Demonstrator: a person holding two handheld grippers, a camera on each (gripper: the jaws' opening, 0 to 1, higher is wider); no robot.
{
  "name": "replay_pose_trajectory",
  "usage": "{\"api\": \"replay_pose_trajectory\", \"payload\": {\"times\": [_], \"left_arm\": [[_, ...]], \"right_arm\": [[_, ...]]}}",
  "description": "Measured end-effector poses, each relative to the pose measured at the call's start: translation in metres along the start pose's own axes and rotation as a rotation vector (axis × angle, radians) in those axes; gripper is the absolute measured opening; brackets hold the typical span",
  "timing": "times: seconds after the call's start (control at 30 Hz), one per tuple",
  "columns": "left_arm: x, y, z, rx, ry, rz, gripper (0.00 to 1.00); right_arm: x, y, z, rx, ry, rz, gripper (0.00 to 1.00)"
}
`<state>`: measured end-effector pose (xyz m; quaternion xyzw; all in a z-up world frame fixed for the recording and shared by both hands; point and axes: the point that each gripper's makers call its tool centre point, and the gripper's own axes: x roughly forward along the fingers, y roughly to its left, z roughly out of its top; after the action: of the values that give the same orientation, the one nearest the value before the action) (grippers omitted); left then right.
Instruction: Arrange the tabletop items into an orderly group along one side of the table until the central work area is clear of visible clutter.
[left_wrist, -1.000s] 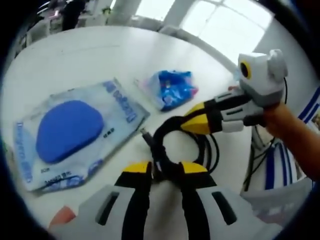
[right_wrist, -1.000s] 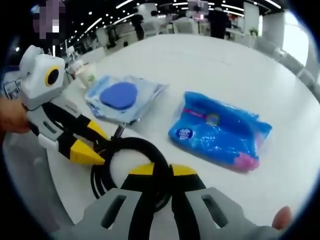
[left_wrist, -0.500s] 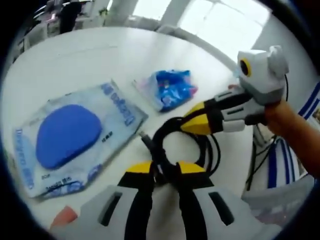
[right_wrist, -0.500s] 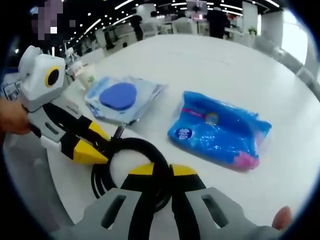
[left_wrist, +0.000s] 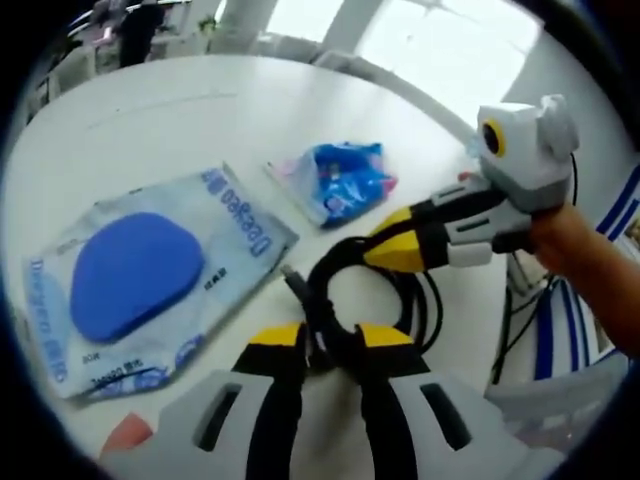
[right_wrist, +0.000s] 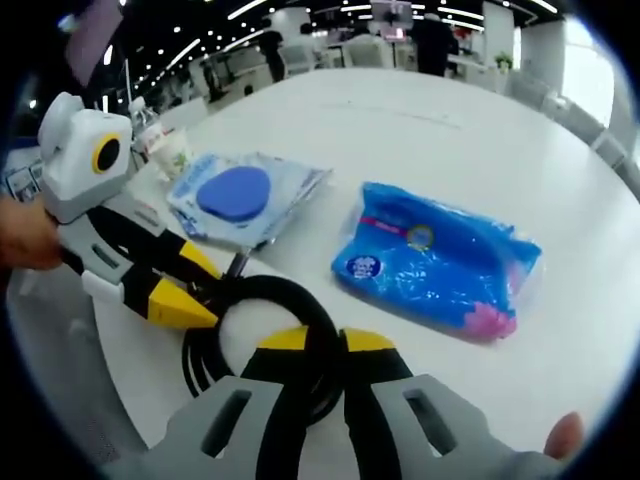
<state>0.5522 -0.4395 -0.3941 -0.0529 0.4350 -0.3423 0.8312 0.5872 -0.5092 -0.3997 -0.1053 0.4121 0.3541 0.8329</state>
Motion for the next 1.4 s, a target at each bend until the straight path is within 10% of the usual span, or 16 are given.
{"api": "replay_pose_trajectory", "payload": {"times": [1.4], "left_arm": [[-0.007, -0.012, 0.000, 0.017, -0.011, -0.041, 0.51]], "right_arm": [[-0.002, 0.006, 0.005, 0.003, -0.026, -0.012, 0.33]]}}
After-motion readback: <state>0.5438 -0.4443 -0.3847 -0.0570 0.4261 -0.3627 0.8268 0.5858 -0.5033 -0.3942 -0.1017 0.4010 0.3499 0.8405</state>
